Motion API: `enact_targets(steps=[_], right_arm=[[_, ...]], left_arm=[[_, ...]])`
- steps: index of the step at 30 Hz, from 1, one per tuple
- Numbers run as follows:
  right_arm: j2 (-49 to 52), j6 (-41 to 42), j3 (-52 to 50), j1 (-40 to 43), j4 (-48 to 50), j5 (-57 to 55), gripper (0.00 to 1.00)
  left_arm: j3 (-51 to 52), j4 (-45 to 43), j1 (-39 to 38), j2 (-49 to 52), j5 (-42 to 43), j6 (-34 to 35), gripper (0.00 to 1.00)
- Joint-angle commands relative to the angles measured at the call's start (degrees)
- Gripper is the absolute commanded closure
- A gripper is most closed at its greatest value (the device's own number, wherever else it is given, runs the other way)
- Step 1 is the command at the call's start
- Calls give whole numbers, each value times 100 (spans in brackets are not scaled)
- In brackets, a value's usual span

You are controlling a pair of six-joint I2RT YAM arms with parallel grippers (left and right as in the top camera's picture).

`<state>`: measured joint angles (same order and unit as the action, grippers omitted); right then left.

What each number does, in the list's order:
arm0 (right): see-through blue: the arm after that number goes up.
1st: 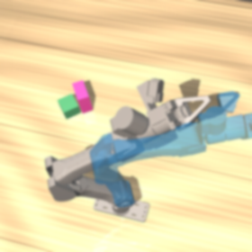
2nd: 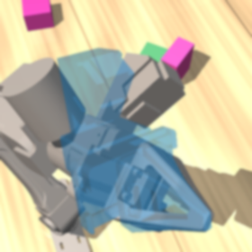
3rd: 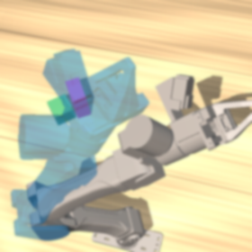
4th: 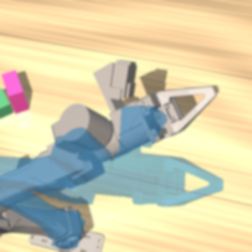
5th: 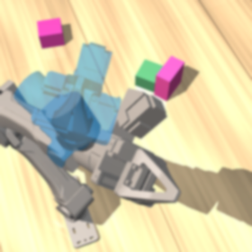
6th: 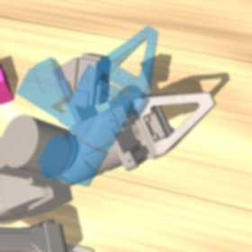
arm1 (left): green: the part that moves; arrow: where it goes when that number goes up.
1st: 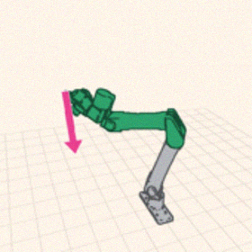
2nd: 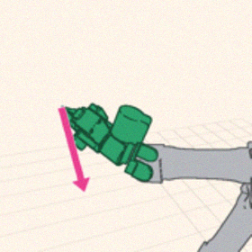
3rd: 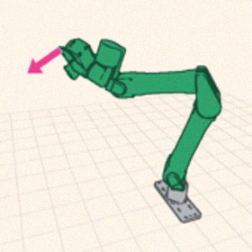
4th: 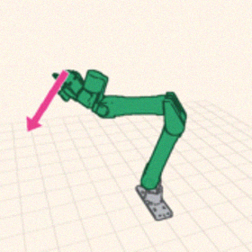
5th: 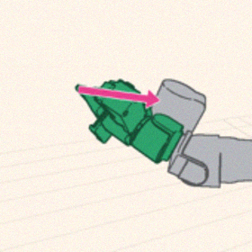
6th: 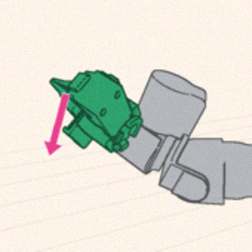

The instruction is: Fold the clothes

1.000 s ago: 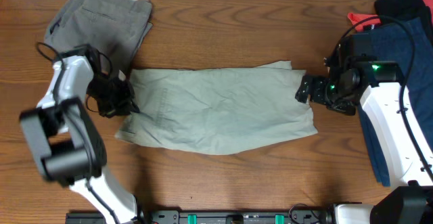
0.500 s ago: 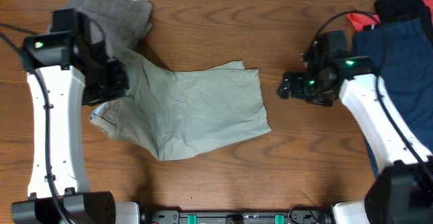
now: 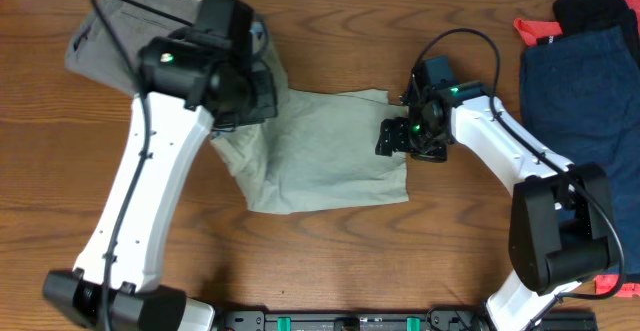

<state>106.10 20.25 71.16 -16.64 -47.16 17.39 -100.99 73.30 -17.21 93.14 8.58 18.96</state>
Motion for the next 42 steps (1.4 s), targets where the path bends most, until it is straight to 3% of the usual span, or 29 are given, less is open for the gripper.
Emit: enact_targets(steps=[1, 6, 10, 19, 24, 30, 42], right_arm=[[114, 109, -4, -149, 81, 107, 25], [299, 293, -4, -286, 114, 28, 40], [485, 313, -4, -304, 52, -129, 46], [511, 111, 11, 85, -96, -472, 51], [511, 24, 9, 376, -192, -474, 66], [540, 24, 7, 428, -144, -474, 71], [984, 162, 4, -46, 63, -339, 73]], left_arm=[[-125, -170, -232, 317, -46, 437, 94], [-125, -597, -501, 713, -48, 693, 94], [-125, -789, -638, 901, -76, 706, 94], [-125, -765, -640, 920, -474, 710, 94], [-125, -791, -640, 920, -474, 732, 94], [-125, -861, -640, 920, -452, 737, 94], [-125, -1102, -848, 920, 0, 798, 94]])
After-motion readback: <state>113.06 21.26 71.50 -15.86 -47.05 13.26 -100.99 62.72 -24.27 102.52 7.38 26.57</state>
